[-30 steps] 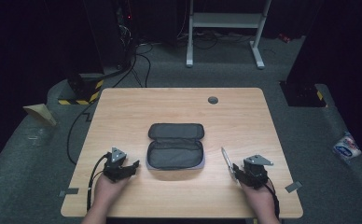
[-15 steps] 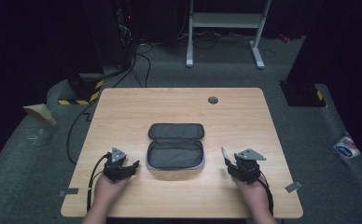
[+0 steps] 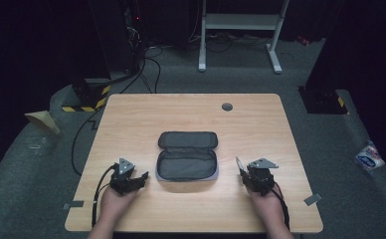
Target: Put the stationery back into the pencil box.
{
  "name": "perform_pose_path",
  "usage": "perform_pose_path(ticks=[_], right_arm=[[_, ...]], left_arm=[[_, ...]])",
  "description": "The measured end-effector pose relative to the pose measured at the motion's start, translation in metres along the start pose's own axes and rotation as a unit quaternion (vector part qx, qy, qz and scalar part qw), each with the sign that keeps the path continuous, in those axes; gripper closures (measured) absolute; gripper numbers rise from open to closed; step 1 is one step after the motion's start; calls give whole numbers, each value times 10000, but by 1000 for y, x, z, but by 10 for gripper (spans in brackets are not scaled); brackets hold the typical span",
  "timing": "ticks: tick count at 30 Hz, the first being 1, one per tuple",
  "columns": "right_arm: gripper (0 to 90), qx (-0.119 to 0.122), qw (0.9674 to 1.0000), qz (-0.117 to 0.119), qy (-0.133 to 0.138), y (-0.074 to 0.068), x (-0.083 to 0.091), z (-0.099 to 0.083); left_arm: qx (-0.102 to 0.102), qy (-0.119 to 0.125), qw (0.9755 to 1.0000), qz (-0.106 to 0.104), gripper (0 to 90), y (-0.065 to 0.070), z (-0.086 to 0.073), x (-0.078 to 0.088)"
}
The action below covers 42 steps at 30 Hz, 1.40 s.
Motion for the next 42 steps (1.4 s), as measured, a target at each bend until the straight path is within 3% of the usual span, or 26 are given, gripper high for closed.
perform_pose_path(ticks=[5, 12, 23, 42], right_arm=[[754, 110, 9999, -9, -64, -4, -3, -3], [779, 165, 9998, -31, -63, -6, -3, -3], [787, 139, 9999, 94, -28, -3, -2, -2], [787, 291, 9993, 53, 241, -3, 8, 0]], left_arm=[[5, -8, 10000, -15, 348, 0, 0, 0], [-9, -7, 10000, -4, 348, 0, 0, 0], [-20, 5, 10000, 17, 348, 0, 0, 0], [-12, 25, 10000, 38, 348, 1, 0, 0]])
Point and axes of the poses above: each handheld gripper's, and its own axes: x roughly backward along the jaws, z roughly out of its top, y roughly to its right, the point moved 1 cm from there along -x, roughly forward along the jaws, and after that the axes turned 13 degrees about -y, right-handed, at the moved point
